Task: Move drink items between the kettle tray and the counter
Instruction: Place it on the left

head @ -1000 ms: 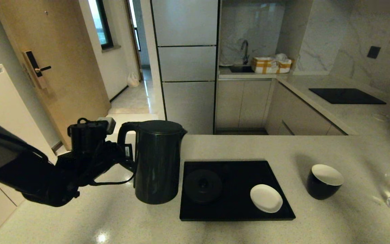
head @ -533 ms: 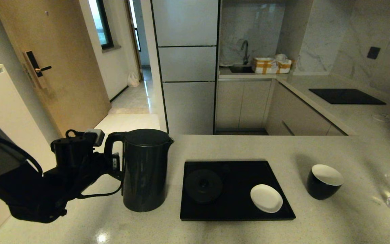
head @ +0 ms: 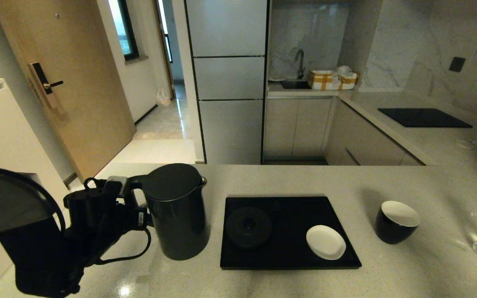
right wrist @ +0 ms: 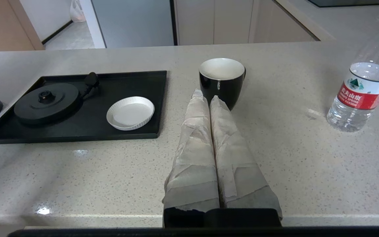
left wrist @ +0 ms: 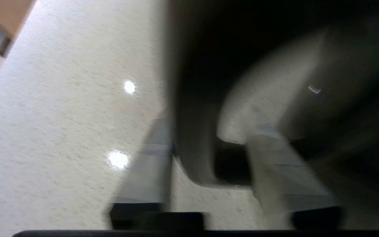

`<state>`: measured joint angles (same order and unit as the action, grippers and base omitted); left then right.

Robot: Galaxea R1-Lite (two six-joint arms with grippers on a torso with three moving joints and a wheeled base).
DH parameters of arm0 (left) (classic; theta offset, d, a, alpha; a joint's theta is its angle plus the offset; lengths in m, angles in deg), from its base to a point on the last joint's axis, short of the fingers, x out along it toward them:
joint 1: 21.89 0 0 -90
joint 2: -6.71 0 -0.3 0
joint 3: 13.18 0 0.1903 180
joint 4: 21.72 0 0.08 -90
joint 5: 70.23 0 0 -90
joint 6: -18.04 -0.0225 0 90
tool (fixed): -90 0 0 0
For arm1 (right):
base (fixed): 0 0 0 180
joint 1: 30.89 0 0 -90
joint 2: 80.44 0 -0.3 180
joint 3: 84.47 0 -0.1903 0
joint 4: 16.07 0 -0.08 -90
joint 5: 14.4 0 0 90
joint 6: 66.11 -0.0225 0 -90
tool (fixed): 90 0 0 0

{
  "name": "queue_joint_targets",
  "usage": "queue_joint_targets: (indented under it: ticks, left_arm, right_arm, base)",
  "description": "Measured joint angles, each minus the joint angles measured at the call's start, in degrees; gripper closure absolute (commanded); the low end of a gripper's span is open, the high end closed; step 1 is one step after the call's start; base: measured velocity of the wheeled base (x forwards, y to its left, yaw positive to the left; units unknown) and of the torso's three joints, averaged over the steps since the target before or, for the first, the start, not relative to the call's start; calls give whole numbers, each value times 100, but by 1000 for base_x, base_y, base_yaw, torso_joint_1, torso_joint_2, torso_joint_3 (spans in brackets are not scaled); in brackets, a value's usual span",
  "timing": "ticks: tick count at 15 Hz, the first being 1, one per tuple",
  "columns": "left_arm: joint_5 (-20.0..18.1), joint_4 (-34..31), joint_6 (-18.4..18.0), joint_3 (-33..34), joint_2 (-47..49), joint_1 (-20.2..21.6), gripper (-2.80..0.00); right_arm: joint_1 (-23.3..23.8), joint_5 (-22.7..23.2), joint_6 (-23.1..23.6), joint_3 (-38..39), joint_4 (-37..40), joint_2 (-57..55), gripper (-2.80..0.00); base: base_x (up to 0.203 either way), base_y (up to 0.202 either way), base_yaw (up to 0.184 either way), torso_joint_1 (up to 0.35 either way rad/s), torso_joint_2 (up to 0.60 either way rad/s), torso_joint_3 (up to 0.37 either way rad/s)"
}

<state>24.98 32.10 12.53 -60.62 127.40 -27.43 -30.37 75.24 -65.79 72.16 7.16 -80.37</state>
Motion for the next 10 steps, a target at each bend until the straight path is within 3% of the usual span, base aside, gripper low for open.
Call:
queue_joint_targets:
  ticks: [10]
  left_arm:
    - [-20,800,0,986,-164,-30,-280]
  right_arm:
    - [0,1,-1,0,0,0,0]
  base:
    - [0,0,0,0,0,0]
